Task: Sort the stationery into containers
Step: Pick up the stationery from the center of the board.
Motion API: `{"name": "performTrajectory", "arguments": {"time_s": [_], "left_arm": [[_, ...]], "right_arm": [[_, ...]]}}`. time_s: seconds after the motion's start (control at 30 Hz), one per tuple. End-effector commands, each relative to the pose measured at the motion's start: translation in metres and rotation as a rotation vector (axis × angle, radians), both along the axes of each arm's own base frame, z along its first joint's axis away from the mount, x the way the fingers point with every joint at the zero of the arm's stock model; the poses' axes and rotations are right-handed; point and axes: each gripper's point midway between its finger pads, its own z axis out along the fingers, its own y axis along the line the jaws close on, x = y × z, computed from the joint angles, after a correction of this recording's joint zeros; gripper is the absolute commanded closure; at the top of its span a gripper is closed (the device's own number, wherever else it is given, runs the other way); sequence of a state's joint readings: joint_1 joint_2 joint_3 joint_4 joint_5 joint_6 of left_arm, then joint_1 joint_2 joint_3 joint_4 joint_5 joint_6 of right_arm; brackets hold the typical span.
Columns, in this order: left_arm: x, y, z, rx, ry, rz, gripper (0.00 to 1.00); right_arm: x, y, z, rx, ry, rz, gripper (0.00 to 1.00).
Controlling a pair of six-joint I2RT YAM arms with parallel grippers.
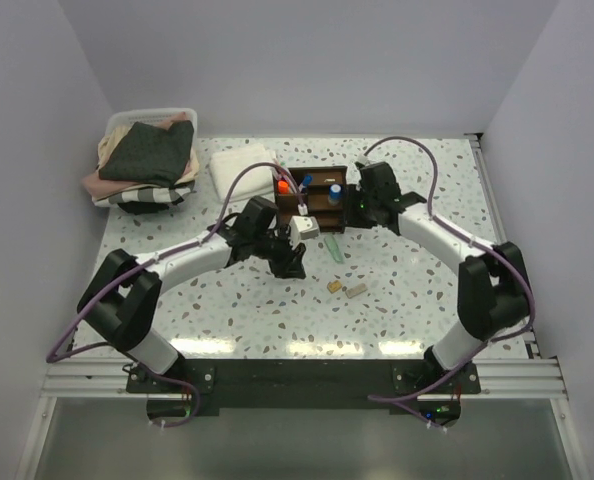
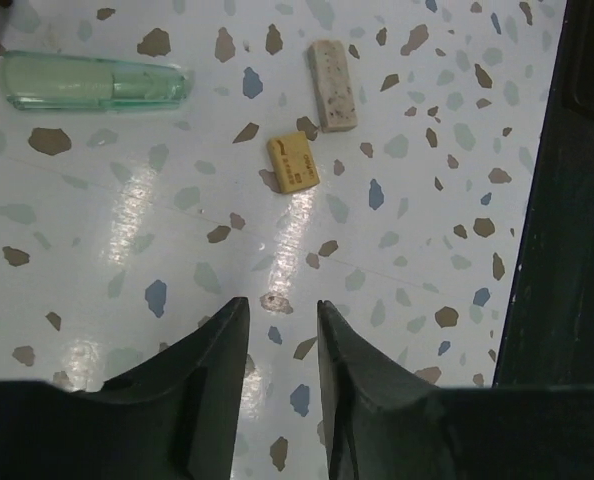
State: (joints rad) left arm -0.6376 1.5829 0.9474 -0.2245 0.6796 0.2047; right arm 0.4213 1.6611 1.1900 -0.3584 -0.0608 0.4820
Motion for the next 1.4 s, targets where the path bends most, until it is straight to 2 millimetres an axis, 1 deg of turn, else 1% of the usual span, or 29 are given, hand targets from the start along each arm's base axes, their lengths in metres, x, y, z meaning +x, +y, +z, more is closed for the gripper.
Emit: {"name": "performTrajectory", "arguments": {"time_s": [0.0, 0.03, 0.07, 0.1, 0.13, 0.17, 0.2, 0.23, 0.27, 0.3, 0.33, 0.4, 0.5, 0.63, 0.67, 0.77, 0.87, 0.9, 1.03, 1.1, 1.2, 1.33, 1.37], "left_arm": [[0.023, 0.000, 0.032, -0.014, -0.132, 0.079, 0.53], [0.024, 0.006, 0.029, 0.009, -0.142, 0.104, 0.50], [0.025, 0.008, 0.030, 0.014, -0.151, 0.119, 0.47], [0.024, 0.012, 0.029, 0.022, -0.149, 0.133, 0.45], [0.024, 0.015, 0.031, 0.028, -0.158, 0.145, 0.43], [0.024, 0.016, 0.031, 0.032, -0.157, 0.153, 0.43], [0.023, 0.017, 0.034, 0.031, -0.162, 0.154, 0.43], [0.023, 0.020, 0.032, 0.036, -0.164, 0.160, 0.43], [0.022, 0.021, 0.032, 0.039, -0.169, 0.164, 0.43], [0.024, 0.022, 0.035, 0.035, -0.183, 0.166, 0.43], [0.024, 0.024, 0.034, 0.042, -0.187, 0.173, 0.43], [0.027, 0.028, 0.037, 0.036, -0.201, 0.185, 0.43], [0.029, 0.034, 0.038, 0.026, -0.199, 0.208, 0.42], [0.026, 0.043, 0.030, 0.022, -0.178, 0.229, 0.42], [0.025, 0.044, 0.028, 0.019, -0.174, 0.231, 0.42], [0.022, 0.047, 0.028, 0.014, -0.166, 0.235, 0.42], [0.025, 0.049, 0.030, 0.009, -0.168, 0.247, 0.42], [0.025, 0.050, 0.030, 0.005, -0.165, 0.248, 0.42], [0.028, 0.052, 0.031, -0.003, -0.159, 0.264, 0.42], [0.027, 0.051, 0.031, -0.009, -0.155, 0.262, 0.42], [0.027, 0.052, 0.031, -0.014, -0.149, 0.268, 0.42], [0.028, 0.053, 0.030, -0.021, -0.145, 0.272, 0.42], [0.028, 0.053, 0.031, -0.021, -0.146, 0.274, 0.42]], "right_arm": [[-0.036, -0.002, 0.015, -0.103, -0.127, 0.148, 0.64], [-0.046, -0.012, 0.003, -0.177, -0.144, 0.154, 0.62], [-0.058, -0.002, 0.002, -0.200, -0.182, 0.193, 0.61], [-0.058, 0.003, 0.021, -0.176, -0.285, 0.184, 0.60], [-0.075, 0.001, 0.003, -0.204, -0.281, 0.183, 0.59], [-0.078, 0.001, 0.000, -0.202, -0.305, 0.171, 0.59], [-0.074, 0.005, 0.007, -0.172, -0.364, 0.148, 0.59], [-0.081, 0.003, -0.008, -0.183, -0.352, 0.148, 0.59], [-0.077, 0.000, -0.011, -0.197, -0.367, 0.132, 0.59], [-0.071, 0.003, -0.009, -0.189, -0.398, 0.123, 0.59], [-0.070, 0.000, -0.017, -0.216, -0.400, 0.130, 0.59], [-0.062, 0.005, -0.013, -0.217, -0.443, 0.143, 0.59], [-0.053, 0.010, -0.014, -0.249, -0.467, 0.170, 0.57], [-0.047, 0.019, -0.016, -0.243, -0.477, 0.207, 0.56], [-0.046, 0.020, -0.022, -0.251, -0.463, 0.210, 0.56], [-0.046, 0.020, -0.027, -0.260, -0.446, 0.209, 0.55], [-0.045, 0.020, -0.030, -0.261, -0.435, 0.205, 0.55], [-0.047, 0.021, -0.034, -0.263, -0.420, 0.206, 0.54], [-0.047, 0.023, -0.040, -0.260, -0.402, 0.207, 0.53], [-0.044, 0.024, -0.039, -0.261, -0.406, 0.206, 0.53], [-0.042, 0.024, -0.046, -0.272, -0.384, 0.205, 0.52], [-0.045, 0.021, -0.058, -0.279, -0.341, 0.197, 0.52], [-0.045, 0.021, -0.058, -0.273, -0.342, 0.195, 0.52]]}}
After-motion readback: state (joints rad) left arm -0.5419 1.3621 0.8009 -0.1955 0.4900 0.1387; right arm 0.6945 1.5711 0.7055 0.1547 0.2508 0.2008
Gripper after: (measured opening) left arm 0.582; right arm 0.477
